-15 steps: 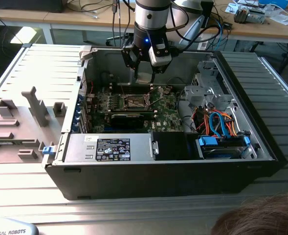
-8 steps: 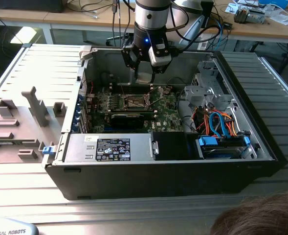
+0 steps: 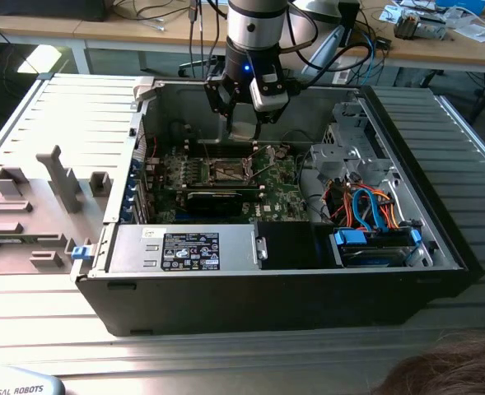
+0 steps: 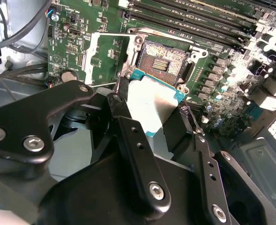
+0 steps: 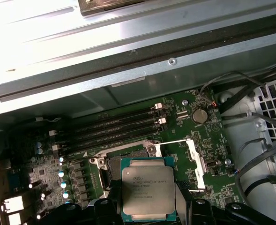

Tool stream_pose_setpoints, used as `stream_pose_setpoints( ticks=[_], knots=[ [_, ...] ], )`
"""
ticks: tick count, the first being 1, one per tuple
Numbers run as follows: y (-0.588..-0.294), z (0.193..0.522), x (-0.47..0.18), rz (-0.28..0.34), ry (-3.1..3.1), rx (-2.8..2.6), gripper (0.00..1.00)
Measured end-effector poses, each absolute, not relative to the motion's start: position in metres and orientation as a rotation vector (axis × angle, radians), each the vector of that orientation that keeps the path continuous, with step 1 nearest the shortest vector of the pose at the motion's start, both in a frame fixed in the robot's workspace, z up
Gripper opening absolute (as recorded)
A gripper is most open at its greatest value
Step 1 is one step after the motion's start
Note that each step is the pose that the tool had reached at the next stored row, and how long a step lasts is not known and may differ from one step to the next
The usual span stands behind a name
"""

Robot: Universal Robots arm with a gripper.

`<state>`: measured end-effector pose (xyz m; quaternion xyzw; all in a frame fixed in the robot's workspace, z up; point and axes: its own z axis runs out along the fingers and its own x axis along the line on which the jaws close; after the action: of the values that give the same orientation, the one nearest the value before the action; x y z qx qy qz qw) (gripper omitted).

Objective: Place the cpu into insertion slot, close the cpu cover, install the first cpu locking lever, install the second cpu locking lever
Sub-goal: 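Place the cpu into insertion slot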

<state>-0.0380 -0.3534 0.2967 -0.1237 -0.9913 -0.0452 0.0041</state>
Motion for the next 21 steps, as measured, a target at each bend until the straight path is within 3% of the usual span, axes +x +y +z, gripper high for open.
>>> stream_pose_setpoints(
  ticks=[21],
  knots=[
    [-0.3534,0.2965,-0.038,-0.142,-3.103,-0.418,0.54]
  ],
)
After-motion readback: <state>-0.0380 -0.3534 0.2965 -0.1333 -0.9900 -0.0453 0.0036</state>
